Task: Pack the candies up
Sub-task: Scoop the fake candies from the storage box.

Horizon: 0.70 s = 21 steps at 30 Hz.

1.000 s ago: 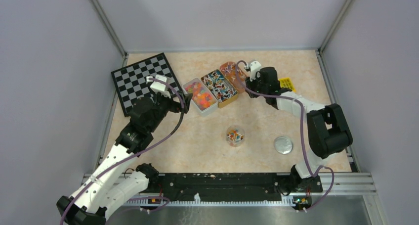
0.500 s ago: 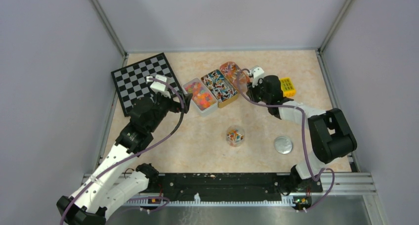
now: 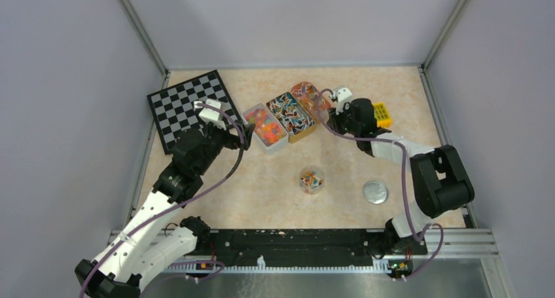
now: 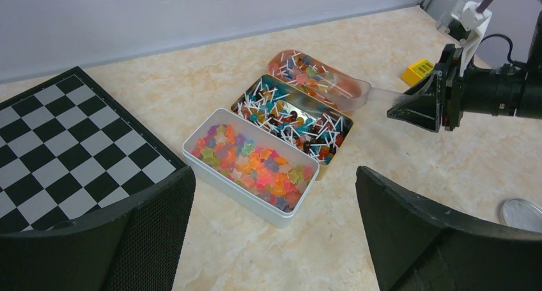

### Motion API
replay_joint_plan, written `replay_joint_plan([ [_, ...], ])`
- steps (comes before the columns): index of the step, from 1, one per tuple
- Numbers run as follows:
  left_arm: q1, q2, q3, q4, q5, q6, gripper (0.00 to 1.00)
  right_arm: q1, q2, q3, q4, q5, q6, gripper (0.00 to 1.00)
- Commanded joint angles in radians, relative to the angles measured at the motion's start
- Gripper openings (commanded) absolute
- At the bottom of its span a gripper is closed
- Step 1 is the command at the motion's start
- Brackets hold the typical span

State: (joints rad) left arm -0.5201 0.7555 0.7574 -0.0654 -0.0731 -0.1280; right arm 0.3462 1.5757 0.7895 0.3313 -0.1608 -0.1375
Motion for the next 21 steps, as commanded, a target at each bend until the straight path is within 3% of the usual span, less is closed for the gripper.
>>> replay_joint_plan([
  [1,-0.001,0.002,0.016,0.028,-0.007,0.006,0.99,-0.008,-0.095,0.149,-0.267,-0.015,-0.025,0.0],
  [6,-0.001,0.001,0.016,0.03,0.008,-0.001,0.99,-0.009,-0.223,0.04,-0.154,-0.014,-0.045,0.0],
  [21,-0.001,0.002,0.015,0.03,0.002,0.0,0.99,-0.01,-0.358,-0.251,0.269,-0.106,-0.059,0.0],
])
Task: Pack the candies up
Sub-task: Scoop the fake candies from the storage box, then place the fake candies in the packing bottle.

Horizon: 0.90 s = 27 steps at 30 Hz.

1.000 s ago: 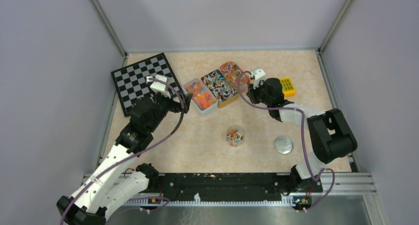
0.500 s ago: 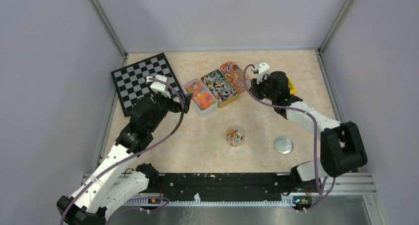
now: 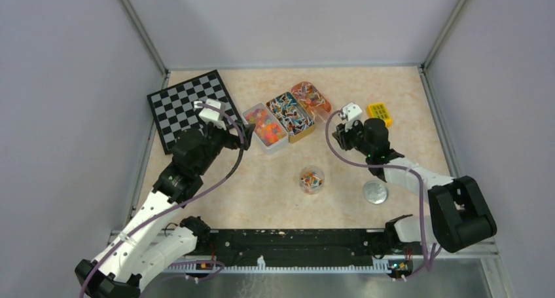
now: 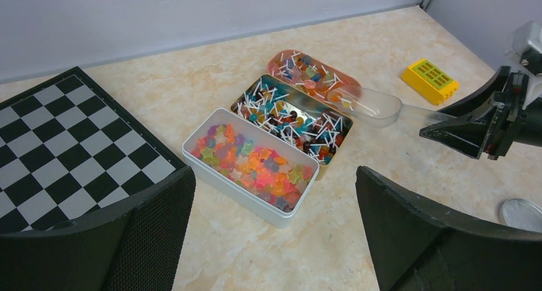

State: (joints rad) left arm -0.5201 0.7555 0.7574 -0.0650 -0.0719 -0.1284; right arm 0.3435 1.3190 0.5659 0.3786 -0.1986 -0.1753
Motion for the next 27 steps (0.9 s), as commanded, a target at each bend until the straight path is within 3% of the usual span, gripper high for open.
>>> replay_joint_plan([
  [1,-0.001,0.001,0.015,0.03,0.003,0.001,0.99,-0.008,-0.122,-0.041,0.238,-0.088,-0.034,0.0],
  [4,-0.001,-0.001,0.013,0.031,0.005,0.002,0.99,-0.007,-0.17,-0.077,0.276,-0.175,-0.078,0.0],
  [13,-0.001,-0.011,0.011,0.036,0.01,0.0,0.99,-0.006,-0.338,-0.081,0.179,-0.34,-0.125,0.0],
  [16,-0.001,-0.013,0.009,0.037,0.011,-0.001,0.99,-0.006,-0.4,-0.019,-0.011,-0.38,-0.217,0.0],
  [21,0.0,-0.017,0.011,0.033,0.011,-0.001,0.99,-0.006,-0.428,0.212,-0.511,-0.389,-0.381,0.0],
  [27,-0.001,-0.02,0.008,0.039,0.015,-0.004,0.99,-0.004,-0.511,0.312,-0.813,-0.397,-0.528,0.0],
])
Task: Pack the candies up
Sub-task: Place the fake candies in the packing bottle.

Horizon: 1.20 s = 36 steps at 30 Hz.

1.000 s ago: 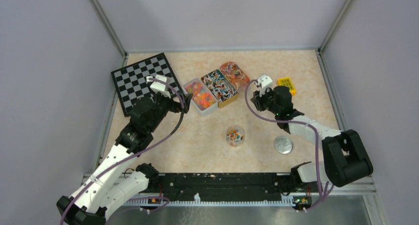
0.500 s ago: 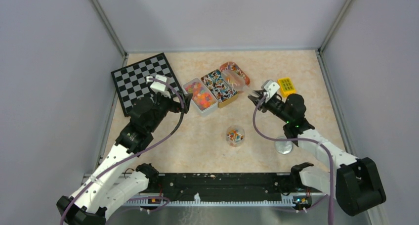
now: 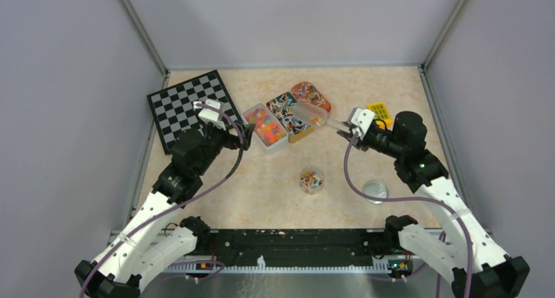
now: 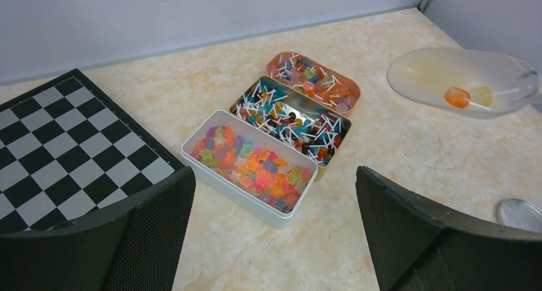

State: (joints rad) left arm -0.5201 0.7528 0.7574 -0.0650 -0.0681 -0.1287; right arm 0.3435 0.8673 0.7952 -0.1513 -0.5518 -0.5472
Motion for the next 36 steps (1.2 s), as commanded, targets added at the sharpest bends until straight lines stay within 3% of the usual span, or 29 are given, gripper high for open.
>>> replay_joint_plan([
  [1,-0.002,-0.016,0.009,0.037,0.013,-0.003,0.99,-0.004,-0.06,0.101,-0.352,-0.036,-0.186,0.0],
  [9,-0.003,-0.013,0.013,0.031,0.01,-0.004,0.99,0.021,-0.095,0.162,-0.619,-0.041,-0.268,0.0],
  [17,-0.003,-0.011,0.013,0.031,0.013,-0.005,0.99,0.093,-0.093,0.205,-0.808,0.082,-0.332,0.0],
  [36,-0.003,-0.002,0.012,0.031,0.011,-0.007,0.99,0.189,-0.026,0.243,-0.946,0.214,-0.295,0.0],
])
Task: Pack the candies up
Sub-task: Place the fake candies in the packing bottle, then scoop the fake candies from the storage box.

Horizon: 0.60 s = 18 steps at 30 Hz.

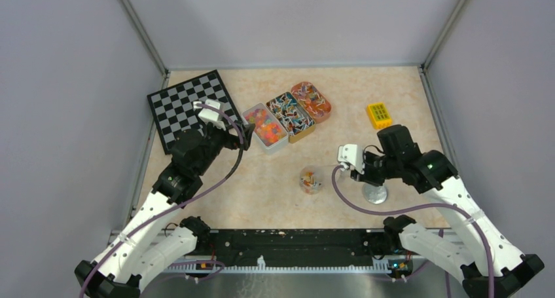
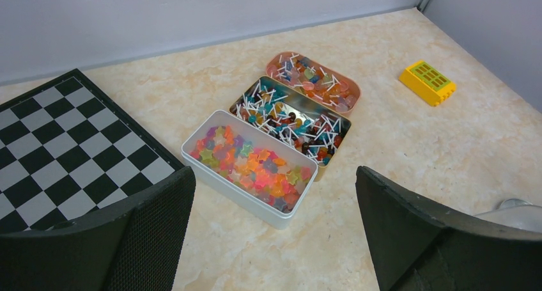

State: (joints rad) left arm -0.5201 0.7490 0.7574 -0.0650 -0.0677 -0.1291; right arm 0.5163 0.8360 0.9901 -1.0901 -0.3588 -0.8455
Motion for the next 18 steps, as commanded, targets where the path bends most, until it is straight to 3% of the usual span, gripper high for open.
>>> replay_joint_plan([
  [1,-0.004,0.002,0.012,0.031,0.011,-0.007,0.99,0.018,0.008,0.048,-0.005,0.024,0.003,0.0],
  [12,-0.003,-0.002,0.012,0.031,0.013,-0.007,0.99,0.025,0.017,0.053,0.019,0.043,0.036,0.0],
  [18,-0.003,-0.007,0.012,0.031,0.012,-0.007,0.99,0.025,0.038,0.123,0.085,0.021,0.159,0.0],
])
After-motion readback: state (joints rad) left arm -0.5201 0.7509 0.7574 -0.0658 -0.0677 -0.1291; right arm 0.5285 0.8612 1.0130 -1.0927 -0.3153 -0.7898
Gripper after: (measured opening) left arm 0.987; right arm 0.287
